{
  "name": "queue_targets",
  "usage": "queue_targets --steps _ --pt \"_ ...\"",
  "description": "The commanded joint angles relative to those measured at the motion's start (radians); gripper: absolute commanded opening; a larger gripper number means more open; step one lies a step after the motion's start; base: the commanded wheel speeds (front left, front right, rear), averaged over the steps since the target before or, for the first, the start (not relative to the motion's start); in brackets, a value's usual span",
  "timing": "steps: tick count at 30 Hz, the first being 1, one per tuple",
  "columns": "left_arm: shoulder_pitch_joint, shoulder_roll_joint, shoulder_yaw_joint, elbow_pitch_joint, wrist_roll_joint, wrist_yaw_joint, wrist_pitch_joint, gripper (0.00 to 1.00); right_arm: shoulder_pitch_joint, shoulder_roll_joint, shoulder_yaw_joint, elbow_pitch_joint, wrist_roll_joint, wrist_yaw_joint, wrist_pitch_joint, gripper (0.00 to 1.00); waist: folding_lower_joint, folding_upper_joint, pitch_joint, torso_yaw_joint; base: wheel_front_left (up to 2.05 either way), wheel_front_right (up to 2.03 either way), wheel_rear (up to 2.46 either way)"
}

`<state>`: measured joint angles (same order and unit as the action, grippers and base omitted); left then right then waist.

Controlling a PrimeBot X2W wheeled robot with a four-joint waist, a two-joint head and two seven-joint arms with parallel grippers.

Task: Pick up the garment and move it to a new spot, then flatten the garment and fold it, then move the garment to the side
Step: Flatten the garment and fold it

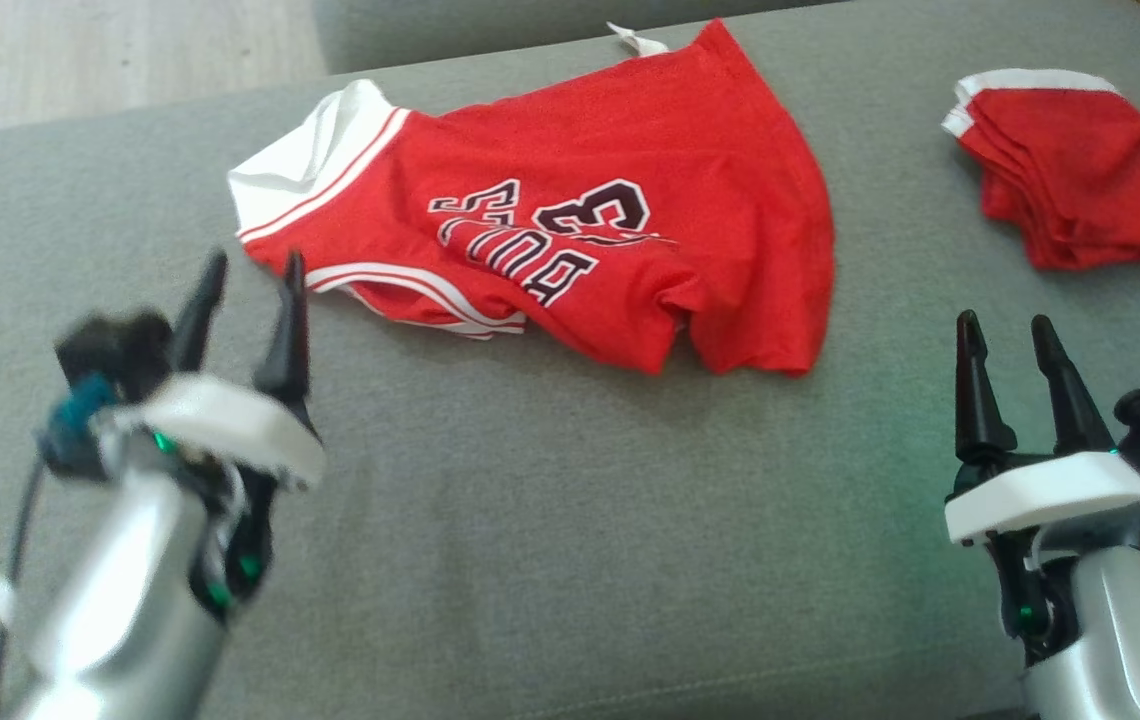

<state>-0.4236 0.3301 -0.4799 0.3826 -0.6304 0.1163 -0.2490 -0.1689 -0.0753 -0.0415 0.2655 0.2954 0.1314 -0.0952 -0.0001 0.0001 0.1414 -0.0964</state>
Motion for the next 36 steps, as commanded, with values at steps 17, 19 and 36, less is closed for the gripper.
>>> queue_targets --steps 17,19,36 --pt "0.191 -0.111 0.113 -0.243 0.1 0.006 -0.013 1.0 -0.118 -0.158 0.22 0.135 -0.065 -0.001 0.293 1.0 0.0001 -0.0001 0.007 0.166 0.0 0.0 0.0" --pt "0.194 -0.12 0.118 -0.24 0.108 0.004 -0.013 1.0 -0.149 -0.155 0.219 0.172 -0.07 -0.001 0.311 1.0 0.0001 -0.0001 0.013 0.185 0.0 0.0 0.0" --pt "0.218 -0.163 0.177 -0.213 0.151 -0.025 -0.013 1.0 -0.251 -0.16 0.171 0.366 -0.204 -0.001 0.391 0.0 0.0001 -0.0001 0.009 0.184 0.0 0.0 0.0"
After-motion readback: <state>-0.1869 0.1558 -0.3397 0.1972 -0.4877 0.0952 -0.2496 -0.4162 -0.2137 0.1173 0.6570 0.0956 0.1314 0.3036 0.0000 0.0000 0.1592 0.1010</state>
